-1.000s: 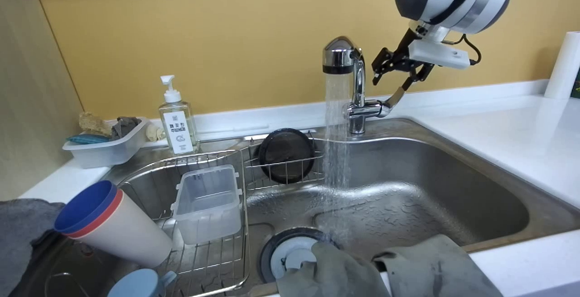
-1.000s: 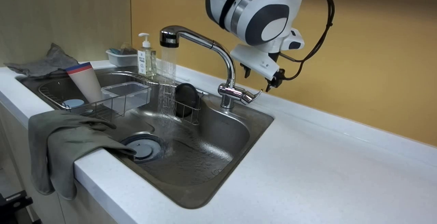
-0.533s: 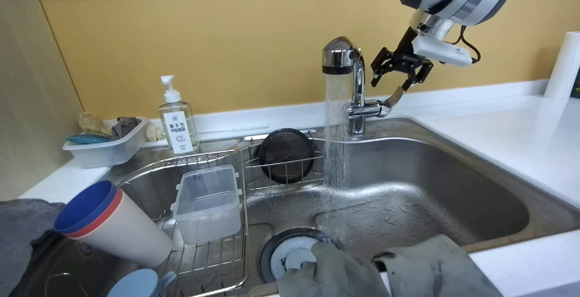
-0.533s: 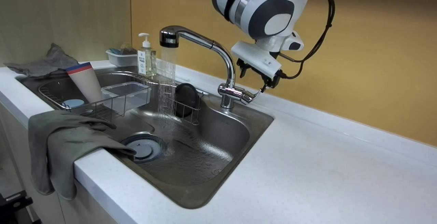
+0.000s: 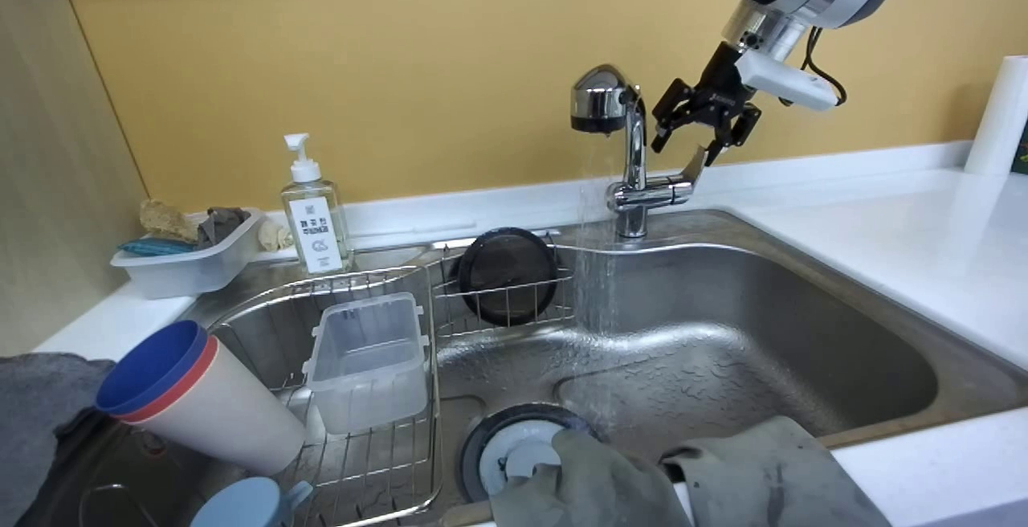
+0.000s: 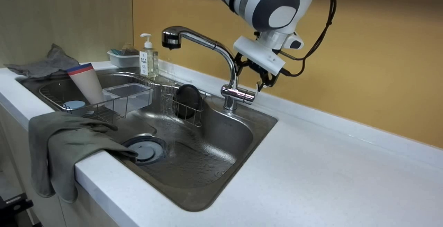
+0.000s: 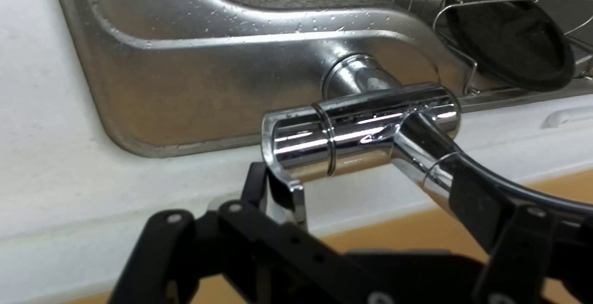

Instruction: Close the tap

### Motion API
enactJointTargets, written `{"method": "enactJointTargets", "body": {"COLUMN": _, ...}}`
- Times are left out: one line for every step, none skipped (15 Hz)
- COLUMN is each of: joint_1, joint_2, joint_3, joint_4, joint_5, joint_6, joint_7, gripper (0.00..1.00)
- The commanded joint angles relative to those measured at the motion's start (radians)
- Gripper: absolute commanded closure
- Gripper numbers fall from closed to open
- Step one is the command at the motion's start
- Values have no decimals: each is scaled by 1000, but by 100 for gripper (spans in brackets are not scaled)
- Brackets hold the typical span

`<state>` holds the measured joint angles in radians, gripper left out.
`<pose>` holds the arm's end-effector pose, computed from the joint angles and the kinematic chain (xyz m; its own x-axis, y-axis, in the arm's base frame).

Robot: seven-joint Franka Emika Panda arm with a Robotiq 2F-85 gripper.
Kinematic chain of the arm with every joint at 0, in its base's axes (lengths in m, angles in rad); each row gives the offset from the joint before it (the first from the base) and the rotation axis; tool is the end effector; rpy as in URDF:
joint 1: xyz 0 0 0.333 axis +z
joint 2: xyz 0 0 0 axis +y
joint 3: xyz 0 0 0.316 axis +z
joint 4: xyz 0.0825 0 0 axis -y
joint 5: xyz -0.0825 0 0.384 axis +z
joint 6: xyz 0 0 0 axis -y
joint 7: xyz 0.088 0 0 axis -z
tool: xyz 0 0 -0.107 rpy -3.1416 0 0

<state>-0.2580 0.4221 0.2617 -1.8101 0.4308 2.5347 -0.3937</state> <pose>0.6733 -0.0187 0.3480 0.9326 -0.0236 0.3601 0.0970 -0.9448 -0.3130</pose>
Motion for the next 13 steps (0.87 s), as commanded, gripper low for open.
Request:
{"method": "enactJointTargets", "body": {"joint_1": 33, "joint_2": -24, "joint_3": -10, "joint_4": 7, "joint_5": 32, "joint_6": -41, "joint_7": -37, "gripper": 0}}
{"method": "enactJointTargets", "body": {"joint_1": 39, "joint_2": -28, "joint_3": -16, "joint_4": 4, "joint_5": 25, "joint_6": -36, "joint_7": -41, "gripper": 0}}
{"method": "enactJointTargets", "body": {"joint_1": 53, "joint_2": -33, "joint_3": -32, "joint_4": -2, "joint_5": 6, "joint_6": -17, "joint_7": -24, "gripper": 0}}
{"method": "enactJointTargets", "body": {"joint_1": 65, "joint_2": -37, "joint_3": -47, "joint_4": -6, "joint_5": -9, "joint_6": -5, "joint_7": -4, "gripper": 0}}
{"method": "enactJointTargets", "body": {"joint_1": 90, "joint_2": -44, "joint_3": -79, "joint_4": -16, "joint_5": -47, "joint_6": 26, "joint_7": 41, "gripper": 0}}
{"method": "enactJointTargets", "body": {"joint_1": 111, "joint_2": -50, "joint_3": -104, "joint_4": -21, "joint_5": -83, "joint_6": 39, "joint_7": 73, "gripper": 0}}
{"method": "enactJointTargets", "body": {"joint_1": 135, "joint_2": -59, "joint_3": -132, "joint_4": -25, "joint_5": -126, "joint_6": 44, "joint_7": 120, "gripper": 0}}
{"method": "enactJointTargets", "body": {"joint_1": 154, "joint_2": -67, "joint_3": -153, "joint_4": -27, "joint_5": -166, "joint_6": 43, "joint_7": 149, "gripper": 0}}
{"method": "enactJointTargets", "body": {"joint_1": 178, "joint_2": -79, "joint_3": -179, "joint_4": -30, "joint_5": -216, "joint_6": 46, "joint_7": 195, "gripper": 0}}
{"method": "enactJointTargets", "body": {"joint_1": 195, "joint_2": -88, "joint_3": -197, "joint_4": -30, "joint_5": -255, "joint_6": 44, "joint_7": 227, "gripper": 0}}
{"method": "enactJointTargets", "body": {"joint_1": 211, "joint_2": -99, "joint_3": -214, "joint_4": -31, "joint_5": -294, "joint_6": 43, "joint_7": 256, "gripper": 0}}
{"method": "enactJointTargets", "body": {"joint_1": 224, "joint_2": -112, "joint_3": -228, "joint_4": -32, "joint_5": -327, "joint_6": 44, "joint_7": 280, "gripper": 0}}
{"method": "enactJointTargets", "body": {"joint_1": 236, "joint_2": -122, "joint_3": -240, "joint_4": -31, "joint_5": -359, "joint_6": 34, "joint_7": 302, "gripper": 0}}
